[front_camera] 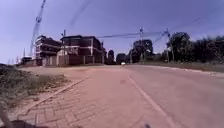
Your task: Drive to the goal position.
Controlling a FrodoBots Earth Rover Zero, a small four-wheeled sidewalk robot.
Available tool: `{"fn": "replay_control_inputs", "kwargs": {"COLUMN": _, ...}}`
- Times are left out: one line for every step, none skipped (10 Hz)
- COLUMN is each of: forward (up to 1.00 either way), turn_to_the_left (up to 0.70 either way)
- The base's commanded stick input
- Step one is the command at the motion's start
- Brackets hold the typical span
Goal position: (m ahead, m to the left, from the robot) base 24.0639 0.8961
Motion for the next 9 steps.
{"fn": "replay_control_inputs", "kwargs": {"forward": 0.30, "turn_to_the_left": 0.00}}
{"fn": "replay_control_inputs", "kwargs": {"forward": 0.30, "turn_to_the_left": 0.00}}
{"fn": "replay_control_inputs", "kwargs": {"forward": 0.30, "turn_to_the_left": 0.00}}
{"fn": "replay_control_inputs", "kwargs": {"forward": 0.30, "turn_to_the_left": 0.00}}
{"fn": "replay_control_inputs", "kwargs": {"forward": 0.30, "turn_to_the_left": 0.00}}
{"fn": "replay_control_inputs", "kwargs": {"forward": 0.30, "turn_to_the_left": 0.00}}
{"fn": "replay_control_inputs", "kwargs": {"forward": 0.30, "turn_to_the_left": 0.00}}
{"fn": "replay_control_inputs", "kwargs": {"forward": 0.30, "turn_to_the_left": 0.00}}
{"fn": "replay_control_inputs", "kwargs": {"forward": 0.30, "turn_to_the_left": 0.00}}
